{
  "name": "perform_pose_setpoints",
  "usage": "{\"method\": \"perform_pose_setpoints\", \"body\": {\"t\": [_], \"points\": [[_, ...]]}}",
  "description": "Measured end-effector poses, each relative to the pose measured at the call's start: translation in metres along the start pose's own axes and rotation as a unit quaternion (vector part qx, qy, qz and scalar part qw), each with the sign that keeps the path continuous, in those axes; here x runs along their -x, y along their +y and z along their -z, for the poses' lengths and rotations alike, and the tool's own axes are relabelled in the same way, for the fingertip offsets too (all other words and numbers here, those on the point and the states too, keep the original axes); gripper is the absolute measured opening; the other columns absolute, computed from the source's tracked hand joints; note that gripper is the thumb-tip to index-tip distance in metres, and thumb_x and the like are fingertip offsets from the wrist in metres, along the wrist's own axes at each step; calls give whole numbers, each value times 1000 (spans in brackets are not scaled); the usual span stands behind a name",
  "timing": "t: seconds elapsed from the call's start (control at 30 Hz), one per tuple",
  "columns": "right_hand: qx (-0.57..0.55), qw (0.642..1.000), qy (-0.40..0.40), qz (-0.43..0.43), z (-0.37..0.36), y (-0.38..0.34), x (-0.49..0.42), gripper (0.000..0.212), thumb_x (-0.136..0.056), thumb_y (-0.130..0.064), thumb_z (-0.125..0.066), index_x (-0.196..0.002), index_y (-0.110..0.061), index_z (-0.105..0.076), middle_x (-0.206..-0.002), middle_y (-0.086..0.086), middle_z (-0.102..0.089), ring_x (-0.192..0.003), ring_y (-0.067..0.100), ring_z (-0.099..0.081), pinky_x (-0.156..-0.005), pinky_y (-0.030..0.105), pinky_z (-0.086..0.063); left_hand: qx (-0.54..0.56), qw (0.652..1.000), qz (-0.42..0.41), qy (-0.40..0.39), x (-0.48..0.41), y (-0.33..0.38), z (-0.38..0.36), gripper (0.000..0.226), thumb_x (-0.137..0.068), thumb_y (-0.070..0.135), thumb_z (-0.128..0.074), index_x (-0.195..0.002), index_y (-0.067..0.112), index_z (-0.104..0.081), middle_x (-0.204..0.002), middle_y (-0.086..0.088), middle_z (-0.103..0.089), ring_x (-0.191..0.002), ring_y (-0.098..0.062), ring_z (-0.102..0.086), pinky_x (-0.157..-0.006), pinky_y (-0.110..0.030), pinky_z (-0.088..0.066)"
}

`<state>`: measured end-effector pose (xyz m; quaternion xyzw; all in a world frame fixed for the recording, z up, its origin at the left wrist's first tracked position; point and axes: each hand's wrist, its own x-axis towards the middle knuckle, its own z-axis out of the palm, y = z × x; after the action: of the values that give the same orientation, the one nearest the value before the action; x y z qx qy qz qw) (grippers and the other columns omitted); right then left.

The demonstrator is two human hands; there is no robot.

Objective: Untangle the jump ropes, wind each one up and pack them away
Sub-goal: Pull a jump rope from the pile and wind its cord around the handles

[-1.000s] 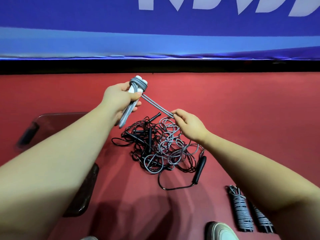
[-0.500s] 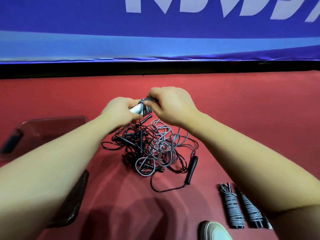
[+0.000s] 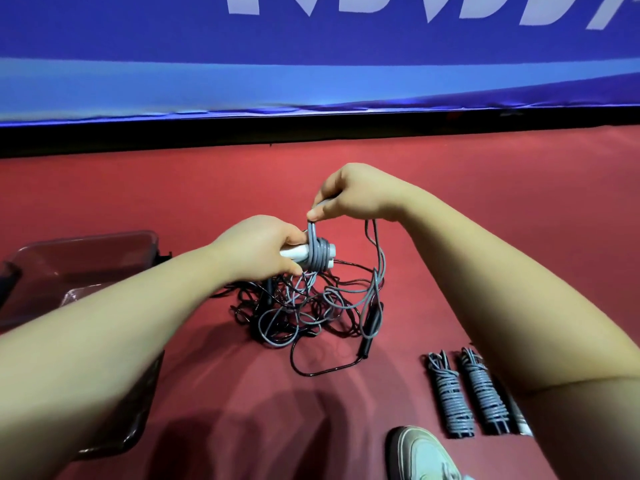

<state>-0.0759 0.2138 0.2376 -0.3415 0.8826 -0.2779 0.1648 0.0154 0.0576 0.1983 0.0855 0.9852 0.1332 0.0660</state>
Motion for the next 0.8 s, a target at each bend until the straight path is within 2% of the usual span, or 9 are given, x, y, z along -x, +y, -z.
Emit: {"method": "perform_pose_setpoints", "body": {"t": [0.07, 0.17, 0.3, 0.37, 0.47, 0.53, 0.63, 0.7, 0.8], "points": [[-42, 999, -2, -2, 1, 9, 0, 9, -77, -28, -75, -73, -23, -69, -67, -6, -62, -60, 2, -50, -60, 14, -40, 11, 1000, -16, -7, 1, 3, 1, 29, -79, 28, -72, -83, 4, -57, -70, -9, -53, -66, -24, -45, -60, -37, -29], [-142, 989, -46, -21, -10, 29, 0, 14, -83, -24, -68, -70, -19, -65, -52, -7, -51, -46, 6, -40, -51, 22, -32, 19, 999, -46, -7, 5, 5, 8, 33, -78, 30, -72, -103, 11, -64, -88, -6, -66, -83, -25, -58, -74, -41, -43], [-281, 949, -134, -50, -32, 51, 1, 28, -81, -36, -59, -78, -8, -59, -67, 9, -52, -58, 15, -44, -57, 27, -32, 71, 996, -34, 32, 8, 21, 16, 43, -73, 28, -79, -96, 19, -43, -69, 9, -57, -63, -4, -50, -54, -20, -34], [-330, 933, -140, -37, -40, 55, -1, 18, -89, -20, -58, -74, -12, -63, -66, 7, -55, -57, 13, -45, -55, 24, -33, 112, 992, -30, 46, 8, 28, 21, 49, -72, 26, -80, -99, 22, -39, -74, 10, -61, -63, -3, -51, -57, -22, -37], [-403, 906, -119, -38, -54, 56, -7, 37, -95, 3, -35, -66, -14, -51, -45, -11, -43, -39, -1, -30, -43, 14, -20, 134, 987, -25, 85, 7, 28, 31, 50, -75, 24, -77, -119, 25, -55, -99, 8, -67, -82, -10, -60, -69, -23, -39], [-447, 888, -101, -36, -64, 55, -10, 31, -99, -5, -33, -70, -14, -41, -46, -12, -42, -39, -1, -29, -42, 13, -20, 155, 981, -12, 116, 6, 23, 35, 44, -78, 21, -75, -121, 21, -63, -105, 5, -67, -94, -14, -62, -74, -22, -38], [-440, 895, -72, -22, -72, 51, -17, 27, -98, -21, -42, -72, -15, -48, -55, -10, -54, -57, 8, -40, -56, 20, -31, 170, 974, 43, 141, 4, 11, 34, 41, -80, 22, -73, -121, 22, -65, -102, -1, -68, -86, -16, -59, -76, -25, -40], [-424, 904, -63, -7, -76, 49, -23, 30, -100, -25, -40, -75, -16, -53, -60, -9, -56, -65, 12, -41, -64, 25, -30, 258, 953, 78, 138, 3, 3, 30, 38, -81, 15, -72, -118, 19, -66, -95, -8, -70, -75, -18, -61, -79, -34, -52], [-374, 925, -64, -5, -86, 42, -23, 35, -103, -29, -32, -79, -16, -53, -60, -6, -40, -55, 7, -44, -62, 20, -35, 442, 876, 127, 146, 0, -19, 34, 22, -84, 1, -65, -102, 14, -66, -80, -7, -66, -57, -8, -65, -54, -23, -56]]}}
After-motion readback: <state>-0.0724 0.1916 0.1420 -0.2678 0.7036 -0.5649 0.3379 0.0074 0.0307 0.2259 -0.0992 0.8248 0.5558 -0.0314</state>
